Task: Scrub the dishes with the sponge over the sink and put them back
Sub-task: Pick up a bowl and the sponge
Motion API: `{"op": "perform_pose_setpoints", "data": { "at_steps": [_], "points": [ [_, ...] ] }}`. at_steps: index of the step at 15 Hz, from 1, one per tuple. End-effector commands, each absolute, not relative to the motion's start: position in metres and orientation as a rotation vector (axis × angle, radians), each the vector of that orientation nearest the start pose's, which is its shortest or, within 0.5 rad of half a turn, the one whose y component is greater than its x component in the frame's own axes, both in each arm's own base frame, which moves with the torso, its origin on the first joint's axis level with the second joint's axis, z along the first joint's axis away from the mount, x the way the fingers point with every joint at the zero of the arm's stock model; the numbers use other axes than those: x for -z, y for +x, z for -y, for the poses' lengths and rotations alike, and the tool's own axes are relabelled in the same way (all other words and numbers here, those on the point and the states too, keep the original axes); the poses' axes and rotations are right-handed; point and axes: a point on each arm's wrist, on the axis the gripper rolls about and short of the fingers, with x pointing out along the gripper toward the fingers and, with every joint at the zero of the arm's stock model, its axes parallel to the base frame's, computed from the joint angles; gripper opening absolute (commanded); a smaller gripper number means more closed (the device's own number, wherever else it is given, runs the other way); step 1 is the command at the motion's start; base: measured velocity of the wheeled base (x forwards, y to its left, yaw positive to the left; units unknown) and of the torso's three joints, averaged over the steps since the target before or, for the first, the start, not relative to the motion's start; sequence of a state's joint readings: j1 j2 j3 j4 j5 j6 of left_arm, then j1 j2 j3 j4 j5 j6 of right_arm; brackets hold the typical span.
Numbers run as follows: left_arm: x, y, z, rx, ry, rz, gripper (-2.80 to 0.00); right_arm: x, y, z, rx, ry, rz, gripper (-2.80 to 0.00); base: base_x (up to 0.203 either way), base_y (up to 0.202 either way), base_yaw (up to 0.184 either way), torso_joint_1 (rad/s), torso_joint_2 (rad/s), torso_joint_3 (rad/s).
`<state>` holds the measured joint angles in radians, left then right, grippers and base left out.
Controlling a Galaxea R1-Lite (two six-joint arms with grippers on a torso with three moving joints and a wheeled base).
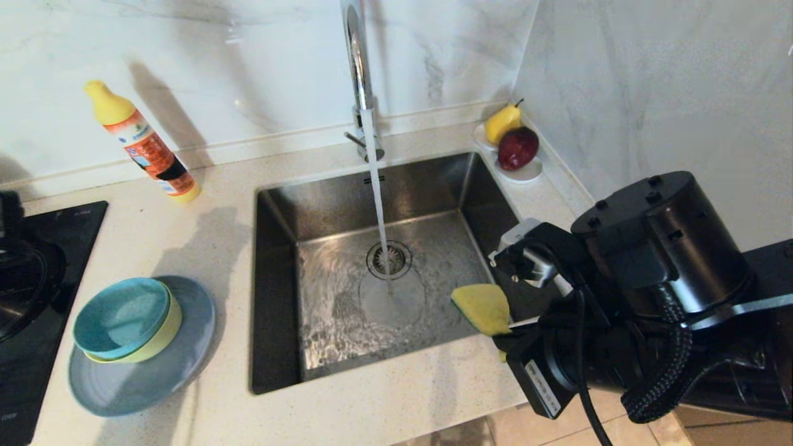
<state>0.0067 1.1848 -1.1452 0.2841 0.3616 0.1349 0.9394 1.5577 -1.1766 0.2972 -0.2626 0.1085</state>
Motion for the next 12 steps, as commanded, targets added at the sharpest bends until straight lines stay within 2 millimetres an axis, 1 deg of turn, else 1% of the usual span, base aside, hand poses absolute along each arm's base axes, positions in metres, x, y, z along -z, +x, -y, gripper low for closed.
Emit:
{"op": "perform_pose_setpoints", "data": {
  "at_steps": [1,2,3,5,6,7,10,12],
  "points": [
    [-0.289,0.228,-0.025,-0.382,0.119,-0.533,-2.8,-0.239,0.162,-0.211,-0.613,-0.295,-0.61,-2.8,0.0,0.0,0.0,0.0,0.0,0.0],
    [-0.284,0.241,-0.035,-0.411,0.043,-0.571,-2.8,-0.239,0.162,-0.211,-0.613,-0.294,-0.61,-2.8,0.0,0.0,0.0,0.0,0.0,0.0],
    [-0.28,0.25,-0.049,-0.448,-0.036,-0.609,-2.8,-0.24,0.162,-0.21,-0.611,-0.292,-0.609,-2.8,0.0,0.0,0.0,0.0,0.0,0.0],
    [-0.267,0.257,-0.071,-0.472,-0.135,-0.688,-2.8,-0.239,0.162,-0.21,-0.611,-0.294,-0.61,-2.8,0.0,0.0,0.0,0.0,0.0,0.0],
    [-0.26,0.261,-0.079,-0.487,-0.176,-0.723,0.0,-0.239,0.163,-0.211,-0.61,-0.293,-0.61,-2.8,0.0,0.0,0.0,0.0,0.0,0.0],
    [-0.256,0.263,-0.082,-0.51,-0.23,-0.74,0.0,-0.238,0.163,-0.211,-0.61,-0.295,-0.613,-2.8,0.0,0.0,0.0,0.0,0.0,0.0],
    [-0.25,0.26,-0.088,-0.474,-0.351,-0.794,0.0,-0.238,0.162,-0.21,-0.608,-0.297,-0.615,-2.8,0.0,0.0,0.0,0.0,0.0,0.0],
    [-0.245,0.26,-0.093,-0.483,-0.415,-0.813,0.0,-0.238,0.162,-0.21,-0.608,-0.295,-0.614,-2.8,0.0,0.0,0.0,0.0,0.0,0.0]
  ]
}}
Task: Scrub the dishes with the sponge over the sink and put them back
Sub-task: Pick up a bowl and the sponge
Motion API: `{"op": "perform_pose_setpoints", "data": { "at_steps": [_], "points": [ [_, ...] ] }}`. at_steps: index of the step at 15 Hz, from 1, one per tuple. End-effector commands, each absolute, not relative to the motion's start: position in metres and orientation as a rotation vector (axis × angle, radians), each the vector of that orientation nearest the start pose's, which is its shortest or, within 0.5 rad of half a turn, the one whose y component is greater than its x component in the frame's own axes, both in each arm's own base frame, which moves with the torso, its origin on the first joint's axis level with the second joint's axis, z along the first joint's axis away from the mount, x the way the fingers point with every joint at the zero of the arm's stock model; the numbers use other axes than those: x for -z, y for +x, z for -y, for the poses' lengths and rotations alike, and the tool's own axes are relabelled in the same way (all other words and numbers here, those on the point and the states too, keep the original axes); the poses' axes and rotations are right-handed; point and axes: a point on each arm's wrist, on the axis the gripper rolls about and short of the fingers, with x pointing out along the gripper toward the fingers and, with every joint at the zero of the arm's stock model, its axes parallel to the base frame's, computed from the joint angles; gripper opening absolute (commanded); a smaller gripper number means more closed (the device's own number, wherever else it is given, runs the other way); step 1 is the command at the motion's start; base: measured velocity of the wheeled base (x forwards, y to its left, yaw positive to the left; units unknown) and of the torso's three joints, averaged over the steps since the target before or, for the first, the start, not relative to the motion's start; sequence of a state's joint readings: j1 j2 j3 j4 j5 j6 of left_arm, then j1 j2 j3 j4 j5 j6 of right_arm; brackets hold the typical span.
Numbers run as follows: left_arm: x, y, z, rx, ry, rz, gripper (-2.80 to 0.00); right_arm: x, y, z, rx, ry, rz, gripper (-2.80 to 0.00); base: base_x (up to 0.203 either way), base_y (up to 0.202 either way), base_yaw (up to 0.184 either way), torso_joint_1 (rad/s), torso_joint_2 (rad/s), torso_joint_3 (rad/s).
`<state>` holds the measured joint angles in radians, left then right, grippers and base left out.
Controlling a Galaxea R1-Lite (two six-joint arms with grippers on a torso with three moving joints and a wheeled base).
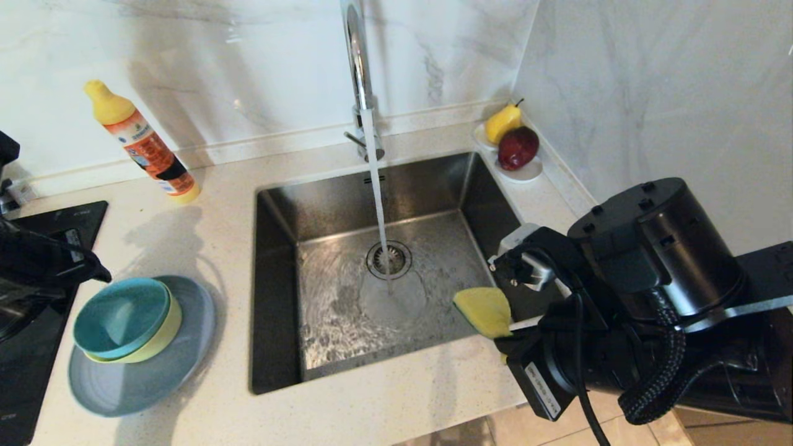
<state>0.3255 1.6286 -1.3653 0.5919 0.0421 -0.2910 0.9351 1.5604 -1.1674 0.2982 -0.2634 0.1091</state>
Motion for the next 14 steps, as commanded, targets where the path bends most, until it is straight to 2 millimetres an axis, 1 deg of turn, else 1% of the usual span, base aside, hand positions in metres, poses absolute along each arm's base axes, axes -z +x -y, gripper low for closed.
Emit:
{"op": "perform_pose_setpoints", "data": {
  "at_steps": [1,4,7,9,11,14],
  "points": [
    [-0.241,0.262,-0.097,-0.508,-0.464,-0.818,0.0,-0.239,0.162,-0.209,-0.607,-0.294,-0.614,-2.8,0.0,0.0,0.0,0.0,0.0,0.0],
    [-0.233,0.264,-0.103,-0.461,-0.599,-0.838,0.0,-0.237,0.165,-0.208,-0.596,-0.295,-0.618,-2.8,0.0,0.0,0.0,0.0,0.0,0.0],
    [-0.232,0.265,-0.105,-0.464,-0.638,-0.835,0.0,-0.237,0.165,-0.208,-0.594,-0.296,-0.621,-2.8,0.0,0.0,0.0,0.0,0.0,0.0],
    [-0.232,0.266,-0.104,-0.437,-0.682,-0.831,0.0,-0.237,0.165,-0.207,-0.594,-0.294,-0.621,-2.8,0.0,0.0,0.0,0.0,0.0,0.0],
    [-0.226,0.271,-0.104,-0.403,-0.752,-0.853,0.0,-0.236,0.166,-0.208,-0.592,-0.296,-0.624,-2.8,0.0,0.0,0.0,0.0,0.0,0.0],
    [-0.217,0.275,-0.106,-0.399,-0.782,-0.881,0.0,-0.235,0.166,-0.209,-0.593,-0.296,-0.626,-2.8,0.0,0.0,0.0,0.0,0.0,0.0]
  ]
}}
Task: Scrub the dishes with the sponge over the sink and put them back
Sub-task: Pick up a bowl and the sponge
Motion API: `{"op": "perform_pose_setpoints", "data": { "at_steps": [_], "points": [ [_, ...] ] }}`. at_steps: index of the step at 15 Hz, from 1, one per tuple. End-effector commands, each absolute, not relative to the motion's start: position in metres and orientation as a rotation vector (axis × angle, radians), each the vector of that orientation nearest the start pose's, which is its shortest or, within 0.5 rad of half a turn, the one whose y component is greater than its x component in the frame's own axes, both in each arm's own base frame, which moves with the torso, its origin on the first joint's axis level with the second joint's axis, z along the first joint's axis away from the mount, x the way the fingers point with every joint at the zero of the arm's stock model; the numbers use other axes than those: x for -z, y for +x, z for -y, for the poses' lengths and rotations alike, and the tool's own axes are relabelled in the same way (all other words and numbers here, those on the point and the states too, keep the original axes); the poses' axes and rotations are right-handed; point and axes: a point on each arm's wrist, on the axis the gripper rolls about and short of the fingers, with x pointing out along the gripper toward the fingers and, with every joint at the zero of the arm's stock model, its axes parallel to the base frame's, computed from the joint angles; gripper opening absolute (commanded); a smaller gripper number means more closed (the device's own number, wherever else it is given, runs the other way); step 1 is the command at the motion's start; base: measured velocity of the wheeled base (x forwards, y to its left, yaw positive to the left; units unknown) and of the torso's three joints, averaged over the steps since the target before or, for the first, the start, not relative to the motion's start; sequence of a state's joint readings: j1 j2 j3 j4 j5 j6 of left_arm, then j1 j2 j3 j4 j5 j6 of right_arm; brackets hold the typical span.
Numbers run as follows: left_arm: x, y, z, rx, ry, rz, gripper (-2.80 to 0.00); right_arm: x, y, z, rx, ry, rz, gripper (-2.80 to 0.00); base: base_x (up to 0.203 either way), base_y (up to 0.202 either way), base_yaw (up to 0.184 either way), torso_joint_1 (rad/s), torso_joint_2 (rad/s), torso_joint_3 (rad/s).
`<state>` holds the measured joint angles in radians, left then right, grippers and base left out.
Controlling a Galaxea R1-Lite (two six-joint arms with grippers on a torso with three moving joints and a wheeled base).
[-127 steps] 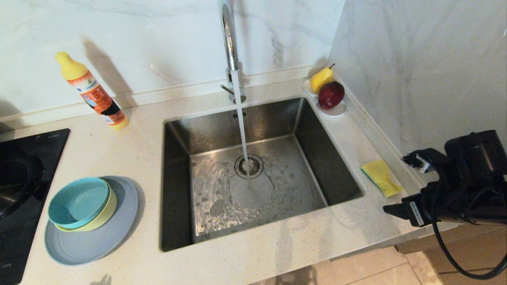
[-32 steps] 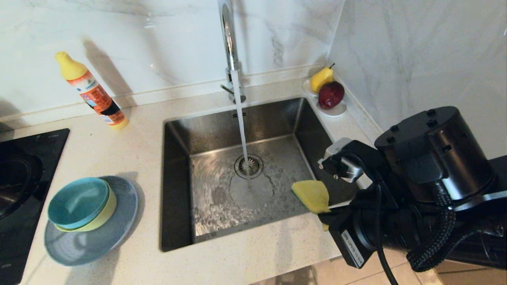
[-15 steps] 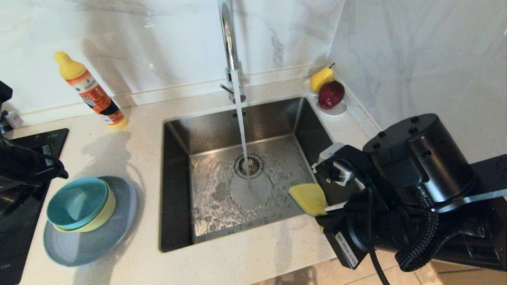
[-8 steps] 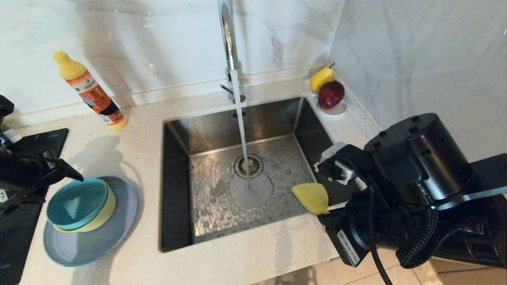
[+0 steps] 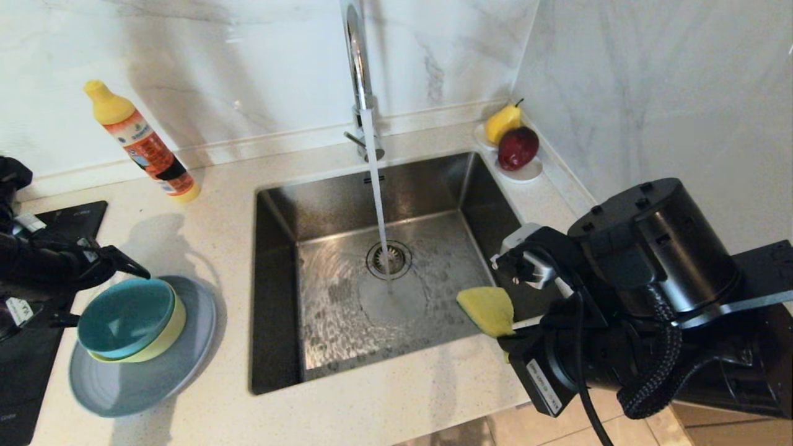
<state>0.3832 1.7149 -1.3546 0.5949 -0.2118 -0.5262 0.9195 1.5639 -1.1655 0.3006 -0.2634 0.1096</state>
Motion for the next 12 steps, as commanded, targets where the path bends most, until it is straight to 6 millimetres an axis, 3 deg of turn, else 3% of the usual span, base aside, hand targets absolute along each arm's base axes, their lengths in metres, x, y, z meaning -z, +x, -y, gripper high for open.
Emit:
{"op": "perform_pose_setpoints", "data": {
  "at_steps": [1,6,12],
  "points": [
    [-0.217,0.275,-0.106,-0.388,-0.786,-0.88,0.0,-0.235,0.166,-0.208,-0.592,-0.296,-0.628,-2.8,0.0,0.0,0.0,0.0,0.0,0.0],
    [-0.229,0.275,-0.105,-0.377,-0.782,-0.842,0.0,-0.234,0.167,-0.209,-0.591,-0.299,-0.629,-2.8,0.0,0.0,0.0,0.0,0.0,0.0],
    [-0.225,0.275,-0.105,-0.378,-0.785,-0.858,0.0,-0.235,0.166,-0.209,-0.591,-0.295,-0.629,-2.8,0.0,0.0,0.0,0.0,0.0,0.0]
  ]
}}
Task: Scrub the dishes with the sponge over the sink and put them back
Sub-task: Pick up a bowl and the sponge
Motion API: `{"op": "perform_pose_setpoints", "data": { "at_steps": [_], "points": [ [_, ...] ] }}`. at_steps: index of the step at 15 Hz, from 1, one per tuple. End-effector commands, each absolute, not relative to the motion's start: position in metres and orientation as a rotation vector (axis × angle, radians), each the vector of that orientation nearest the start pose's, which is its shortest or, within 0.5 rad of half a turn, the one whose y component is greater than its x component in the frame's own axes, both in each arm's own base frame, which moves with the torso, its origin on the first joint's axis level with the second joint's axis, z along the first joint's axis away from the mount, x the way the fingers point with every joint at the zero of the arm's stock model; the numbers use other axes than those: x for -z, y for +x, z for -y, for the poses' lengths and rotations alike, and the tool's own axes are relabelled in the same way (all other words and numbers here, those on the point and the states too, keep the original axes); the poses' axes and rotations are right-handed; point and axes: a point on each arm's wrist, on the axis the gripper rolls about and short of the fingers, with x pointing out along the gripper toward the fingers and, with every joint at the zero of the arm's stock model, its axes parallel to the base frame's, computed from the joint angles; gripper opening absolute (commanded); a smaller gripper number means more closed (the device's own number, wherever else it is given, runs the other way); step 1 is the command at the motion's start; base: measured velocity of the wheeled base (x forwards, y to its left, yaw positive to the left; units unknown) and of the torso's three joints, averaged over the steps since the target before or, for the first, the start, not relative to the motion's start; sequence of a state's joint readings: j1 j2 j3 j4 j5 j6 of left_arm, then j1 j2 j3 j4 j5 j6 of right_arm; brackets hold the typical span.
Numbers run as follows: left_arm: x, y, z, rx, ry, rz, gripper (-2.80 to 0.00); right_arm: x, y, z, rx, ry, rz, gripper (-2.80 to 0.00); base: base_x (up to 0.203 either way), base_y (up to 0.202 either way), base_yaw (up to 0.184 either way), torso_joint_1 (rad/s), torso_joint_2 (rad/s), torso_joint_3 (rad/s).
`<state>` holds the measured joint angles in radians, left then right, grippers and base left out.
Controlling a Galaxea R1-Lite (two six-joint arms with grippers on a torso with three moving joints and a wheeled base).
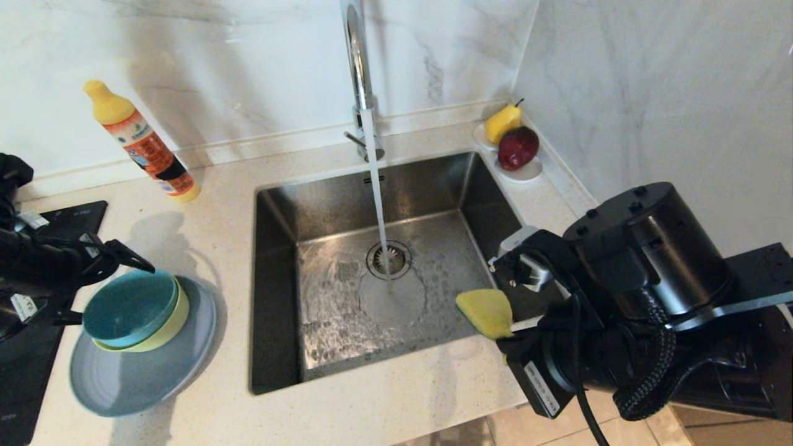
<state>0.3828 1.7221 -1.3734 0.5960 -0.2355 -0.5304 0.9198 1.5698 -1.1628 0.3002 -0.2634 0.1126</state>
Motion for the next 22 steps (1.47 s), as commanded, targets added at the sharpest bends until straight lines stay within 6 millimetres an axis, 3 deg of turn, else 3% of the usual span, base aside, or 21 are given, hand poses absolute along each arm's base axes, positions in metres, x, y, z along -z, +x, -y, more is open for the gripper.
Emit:
{"op": "perform_pose_setpoints", "data": {
  "at_steps": [1,3,4,12,22],
  "points": [
    [-0.224,0.276,-0.105,-0.378,-0.786,-0.861,0.0,-0.234,0.166,-0.209,-0.592,-0.295,-0.63,-2.8,0.0,0.0,0.0,0.0,0.0,0.0],
    [-0.223,0.276,-0.105,-0.373,-0.79,-0.865,0.0,-0.234,0.166,-0.209,-0.592,-0.296,-0.63,-2.8,0.0,0.0,0.0,0.0,0.0,0.0],
    [-0.223,0.276,-0.105,-0.373,-0.79,-0.865,-2.8,-0.234,0.166,-0.209,-0.592,-0.295,-0.63,-2.8,0.0,0.0,0.0,0.0,0.0,0.0],
    [-0.222,0.276,-0.105,-0.373,-0.795,-0.867,-2.8,-0.237,0.165,-0.207,-0.591,-0.291,-0.623,-2.8,0.0,0.0,0.0,0.0,0.0,0.0],
    [-0.238,0.27,-0.114,-0.398,-0.791,-0.801,-2.8,-0.236,0.167,-0.207,-0.583,-0.289,-0.625,-2.8,0.0,0.0,0.0,0.0,0.0,0.0]
  ]
}}
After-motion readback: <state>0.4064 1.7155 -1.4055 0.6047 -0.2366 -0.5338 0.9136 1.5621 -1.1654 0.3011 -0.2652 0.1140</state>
